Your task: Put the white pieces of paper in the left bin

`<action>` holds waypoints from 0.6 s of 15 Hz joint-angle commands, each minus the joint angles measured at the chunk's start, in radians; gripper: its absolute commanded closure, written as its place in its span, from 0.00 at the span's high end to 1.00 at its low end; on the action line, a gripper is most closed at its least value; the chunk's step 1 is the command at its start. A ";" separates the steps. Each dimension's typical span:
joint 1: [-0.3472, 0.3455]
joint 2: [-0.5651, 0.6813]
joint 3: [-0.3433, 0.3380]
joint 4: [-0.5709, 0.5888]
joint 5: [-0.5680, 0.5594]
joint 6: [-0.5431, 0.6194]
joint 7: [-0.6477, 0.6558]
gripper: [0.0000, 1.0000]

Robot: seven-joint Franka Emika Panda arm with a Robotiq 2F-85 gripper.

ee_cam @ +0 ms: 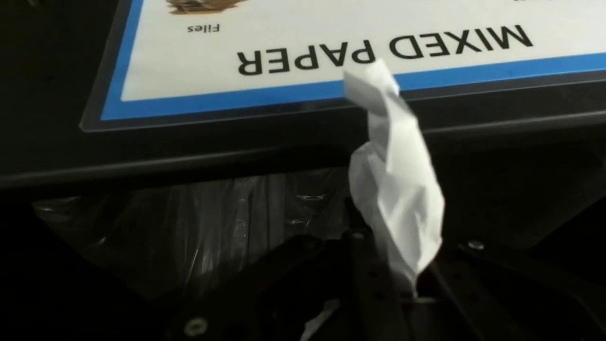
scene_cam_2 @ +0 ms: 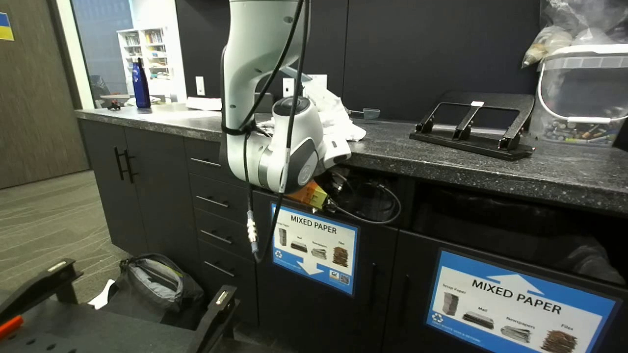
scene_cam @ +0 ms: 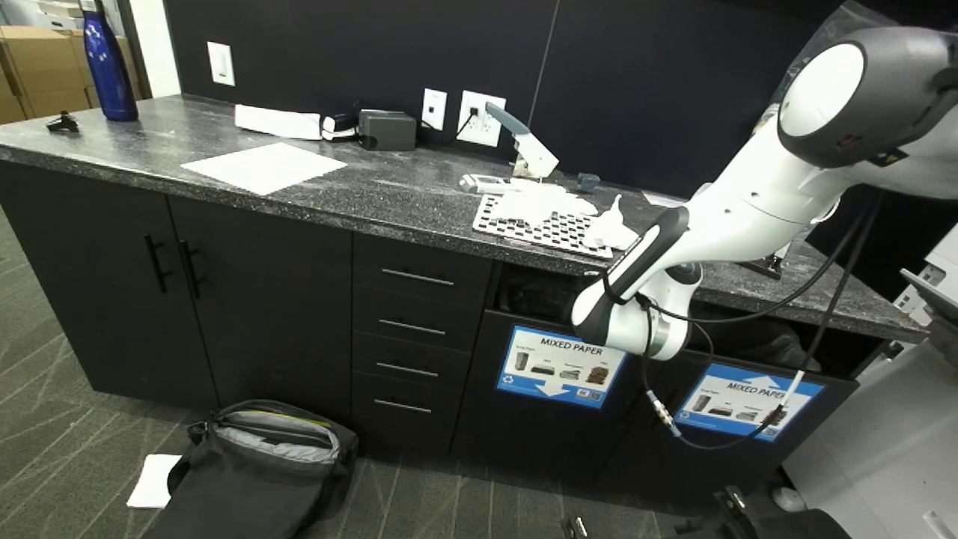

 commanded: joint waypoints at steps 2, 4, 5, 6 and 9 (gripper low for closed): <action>0.058 0.043 -0.066 0.079 0.003 0.035 0.007 0.51; 0.070 0.041 -0.081 0.077 0.005 0.040 0.007 0.65; 0.076 0.039 -0.087 0.076 0.007 0.043 0.006 0.73; 0.079 0.034 -0.090 0.073 0.007 0.043 0.006 0.80; 0.096 0.030 -0.105 0.065 0.009 0.047 -0.001 0.99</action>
